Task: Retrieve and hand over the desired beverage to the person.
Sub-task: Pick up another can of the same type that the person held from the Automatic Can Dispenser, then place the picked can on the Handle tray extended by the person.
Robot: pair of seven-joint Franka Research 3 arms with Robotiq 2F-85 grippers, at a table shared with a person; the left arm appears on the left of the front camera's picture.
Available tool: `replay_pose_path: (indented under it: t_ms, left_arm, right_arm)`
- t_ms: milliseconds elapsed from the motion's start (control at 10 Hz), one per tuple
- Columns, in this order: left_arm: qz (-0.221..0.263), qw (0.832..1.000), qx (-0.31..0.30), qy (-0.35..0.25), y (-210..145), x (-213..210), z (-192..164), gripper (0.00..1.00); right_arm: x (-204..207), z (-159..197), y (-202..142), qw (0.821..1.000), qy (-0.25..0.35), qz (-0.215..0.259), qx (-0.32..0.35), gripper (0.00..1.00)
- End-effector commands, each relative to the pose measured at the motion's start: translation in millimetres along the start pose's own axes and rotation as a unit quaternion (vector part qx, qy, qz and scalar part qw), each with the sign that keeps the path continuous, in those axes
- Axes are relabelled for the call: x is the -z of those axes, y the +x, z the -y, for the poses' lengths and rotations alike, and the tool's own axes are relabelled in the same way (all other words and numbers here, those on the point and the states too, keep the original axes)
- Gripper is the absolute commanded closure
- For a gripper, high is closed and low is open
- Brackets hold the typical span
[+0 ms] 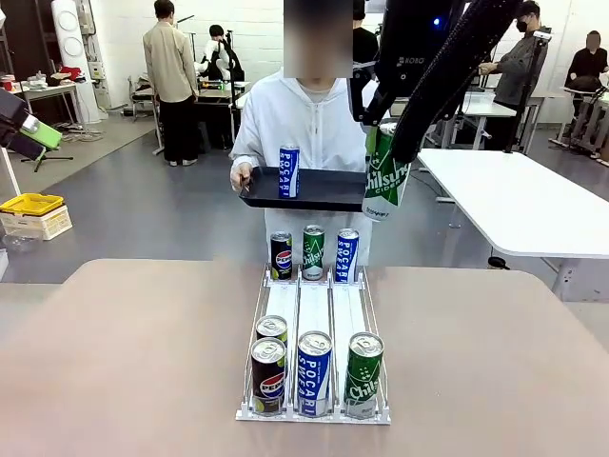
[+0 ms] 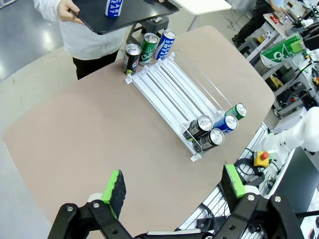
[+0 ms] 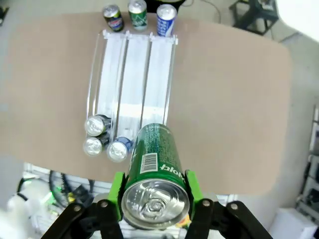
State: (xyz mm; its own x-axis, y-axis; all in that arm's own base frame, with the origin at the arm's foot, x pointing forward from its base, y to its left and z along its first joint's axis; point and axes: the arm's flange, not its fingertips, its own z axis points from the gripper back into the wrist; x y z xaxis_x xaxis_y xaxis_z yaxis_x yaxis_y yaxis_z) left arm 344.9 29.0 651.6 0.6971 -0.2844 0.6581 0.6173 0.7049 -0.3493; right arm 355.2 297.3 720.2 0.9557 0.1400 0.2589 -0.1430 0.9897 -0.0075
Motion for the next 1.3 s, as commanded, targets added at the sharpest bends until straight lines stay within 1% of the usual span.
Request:
replay_pose_path:
  t_ms: [0, 100, 200, 1200]
  left_arm:
    - [0.001, 1.000, -0.001, 0.000, -0.4, -0.8, -0.9, 0.00]
    - [0.001, 1.000, -0.001, 0.000, -0.4, -0.8, -0.9, 0.00]
    - [0.001, 1.000, -0.001, 0.000, -0.4, -0.8, -0.9, 0.00]
    - [0.001, 1.000, -0.001, 0.000, -0.4, -0.8, -0.9, 0.00]
  right_arm:
    - [-4.3, 8.1, 8.9, 0.999, 0.019, 0.011, -0.023, 0.50]
    - [-1.2, 12.3, 12.2, 0.999, 0.025, 0.004, -0.029, 0.50]
    - [2.8, 4.9, 8.1, 1.000, 0.005, 0.000, -0.011, 0.50]
    - [2.8, 4.9, 8.1, 1.000, 0.005, 0.000, -0.011, 0.50]
